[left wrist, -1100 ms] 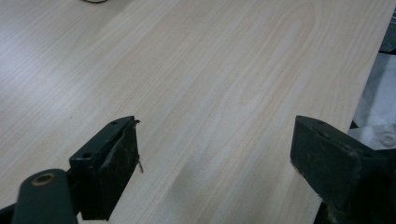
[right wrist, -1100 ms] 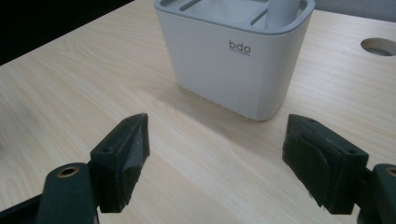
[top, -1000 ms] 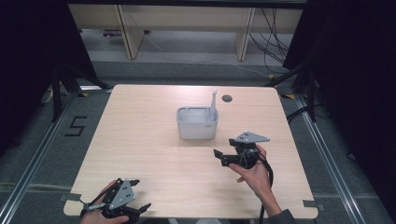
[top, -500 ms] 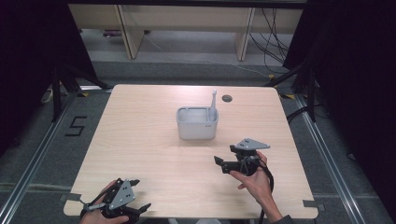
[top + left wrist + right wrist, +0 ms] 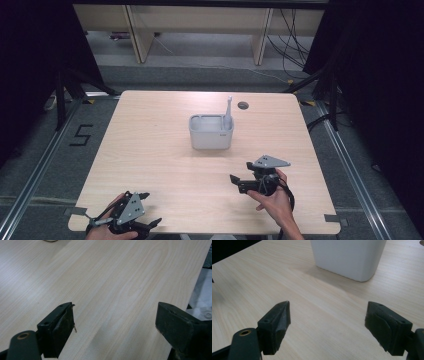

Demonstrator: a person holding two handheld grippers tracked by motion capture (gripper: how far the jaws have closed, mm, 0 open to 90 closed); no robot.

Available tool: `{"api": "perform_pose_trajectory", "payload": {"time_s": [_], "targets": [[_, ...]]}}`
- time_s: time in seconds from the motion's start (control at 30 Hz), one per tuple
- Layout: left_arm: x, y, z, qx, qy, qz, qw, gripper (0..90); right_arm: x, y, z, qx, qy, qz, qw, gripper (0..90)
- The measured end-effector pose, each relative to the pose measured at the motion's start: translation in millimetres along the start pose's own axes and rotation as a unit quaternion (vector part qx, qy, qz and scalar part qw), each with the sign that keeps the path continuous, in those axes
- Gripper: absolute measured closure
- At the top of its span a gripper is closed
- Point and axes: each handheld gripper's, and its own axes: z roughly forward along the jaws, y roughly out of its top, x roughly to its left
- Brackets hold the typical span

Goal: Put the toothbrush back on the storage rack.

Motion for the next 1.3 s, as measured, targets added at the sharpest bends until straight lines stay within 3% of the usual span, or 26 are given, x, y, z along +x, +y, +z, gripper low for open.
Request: {"api": "perform_pose_trajectory", "payload": {"time_s": [0.03,0.07,0.13,0.17,0.23,0.37,0.4,0.47,0.5,0.6,0.67,0.7,0.73,0.97,1.0,1.03,1.07,1.1,1.17,1.23,1.27,1.3], "targets": [[0.0,0.1,-0.1,-0.001,0.0,0.0,1.0,14.8,1.2,-0.9,-0.7,0.002,-0.001,0.007,1.0,21.2],[-0.2,0.0,-0.1,-0.002,0.003,0.0,1.0,14.8,0.2,-1.5,-1.2,0.001,-0.003,-0.006,1.0,21.2],[-0.1,0.1,-0.2,0.0,0.0,0.0,1.0,14.8,0.7,-3.3,-1.5,0.002,0.004,-0.007,1.0,21.2],[0.0,0.0,-0.1,0.0,0.0,0.0,1.0,14.8,2.1,-3.9,-2.5,0.009,0.008,0.002,0.9999,21.1],[-0.1,0.1,-0.1,0.0,0.0,0.0,1.0,14.8,2.8,-5.8,-3.7,0.003,-0.002,-0.007,1.0,21.0],[-0.1,0.1,-0.1,0.001,0.0,0.001,1.0,14.8,6.5,-9.8,-4.5,0.008,0.006,-0.003,0.9999,20.8],[-0.2,0.1,-0.1,0.001,0.0,0.001,1.0,14.8,8.8,-11.1,-5.1,0.016,0.015,0.009,0.9997,20.8],[-0.2,0.1,-0.1,0.001,0.0,0.001,1.0,14.8,9.1,-12.8,-5.5,0.014,0.013,-0.006,0.9998,20.5],[-0.5,-0.1,0.4,-0.002,0.002,0.0,1.0,14.8,10.5,-13.4,-5.7,0.018,0.018,0.003,0.9997,20.3],[-0.1,-0.2,0.4,0.004,0.011,0.007,0.9999,14.8,11.0,-15.1,-7.9,0.018,0.014,-0.01,0.9997,19.9],[0.1,-0.2,0.5,0.004,0.01,0.007,0.9999,14.8,13.3,-16.7,-10.1,0.023,0.018,0.006,0.9996,19.9],[0.2,-0.1,0.3,0.004,0.011,0.007,0.9999,14.8,11.7,-17.3,-10.4,0.015,0.008,-0.013,0.9998,19.8],[0.2,-0.1,0.2,0.004,0.01,0.007,0.9999,14.8,12.5,-18.7,-11.1,0.02,0.016,-0.001,0.9997,19.7],[0.1,-0.4,0.5,0.005,0.01,0.008,0.9999,14.8,14.0,-24.7,-16.7,0.023,0.01,-0.014,0.9996,19.3],[-0.3,-0.4,0.6,0.004,0.007,0.004,1.0,14.8,16.1,-26.0,-18.1,0.029,0.013,-0.002,0.9995,19.2],[-0.2,-0.3,0.8,0.001,0.006,0.002,1.0,14.8,15.4,-26.4,-17.9,0.022,0.01,-0.018,0.9996,19.2],[0.4,-0.2,0.6,0.004,0.01,0.007,0.9999,14.8,19.2,-27.8,-19.4,0.032,0.014,0.0,0.9994,19.1],[0.2,-0.2,0.5,0.004,0.011,0.007,0.9999,14.8,18.4,-28.7,-18.5,0.027,0.017,-0.014,0.9994,19.0],[-0.1,-0.5,0.6,0.004,0.009,0.006,0.9999,14.8,22.2,-29.9,-20.7,0.037,0.015,0.001,0.9992,18.5],[-0.2,-0.2,0.7,0.001,0.007,0.002,1.0,14.8,21.9,-31.8,-20.2,0.032,0.012,-0.02,0.9992,18.5],[0.1,-0.2,0.6,0.003,0.012,0.007,0.9999,14.8,24.2,-32.6,-21.2,0.042,0.015,-0.009,0.999,18.5],[0.2,-0.1,0.2,0.005,0.011,0.008,0.9999,14.8,23.9,-33.6,-20.8,0.039,0.009,-0.025,0.9989,18.3]]}}
